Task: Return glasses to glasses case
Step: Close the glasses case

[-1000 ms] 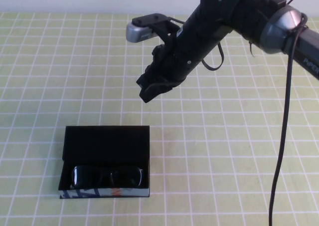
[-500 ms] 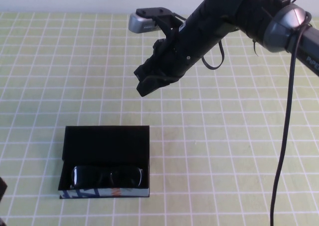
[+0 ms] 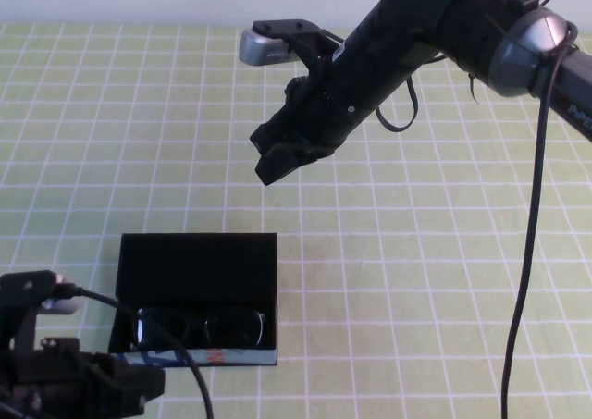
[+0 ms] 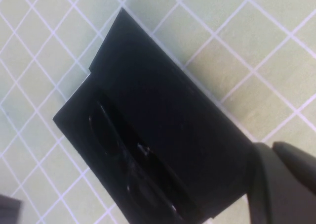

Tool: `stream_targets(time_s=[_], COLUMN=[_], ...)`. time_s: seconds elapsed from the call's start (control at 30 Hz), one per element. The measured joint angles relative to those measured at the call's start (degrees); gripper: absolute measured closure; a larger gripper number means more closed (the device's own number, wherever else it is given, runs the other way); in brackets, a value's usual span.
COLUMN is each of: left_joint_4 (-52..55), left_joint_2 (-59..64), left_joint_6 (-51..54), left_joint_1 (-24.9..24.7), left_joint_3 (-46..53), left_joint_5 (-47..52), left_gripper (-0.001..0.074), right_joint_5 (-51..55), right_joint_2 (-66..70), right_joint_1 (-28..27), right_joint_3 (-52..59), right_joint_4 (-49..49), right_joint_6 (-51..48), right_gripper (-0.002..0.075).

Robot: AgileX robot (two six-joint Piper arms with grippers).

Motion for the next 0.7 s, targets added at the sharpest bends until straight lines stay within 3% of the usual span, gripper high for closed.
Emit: stream_targets(time_s=[0.2, 0.5, 0.7], left_joint_4=[-16.1, -30.1, -34.1], left_joint_2=[12.9, 24.1, 27.6], left_joint_6=[19.4, 36.2, 41.0], left_joint_1=[0.0, 0.0, 0.0], left_joint_3=[-0.5, -0.7, -1.0], left_joint_5=[-0.5, 0.0, 0.0], left_gripper=[0.0739, 0.0739, 0.0739], right_joint_5=[0.0, -1.0, -4.4], right_joint_2=[0.0, 1.9, 3.9], right_joint_1=[0.0, 0.0, 0.0], right_joint_3=[0.0, 0.0, 0.0], right_joint_4=[-0.6, -0.6, -0.4], right_joint_6=[1.0, 1.1, 1.2], right_gripper=[0.0737, 0.0737, 0.0737])
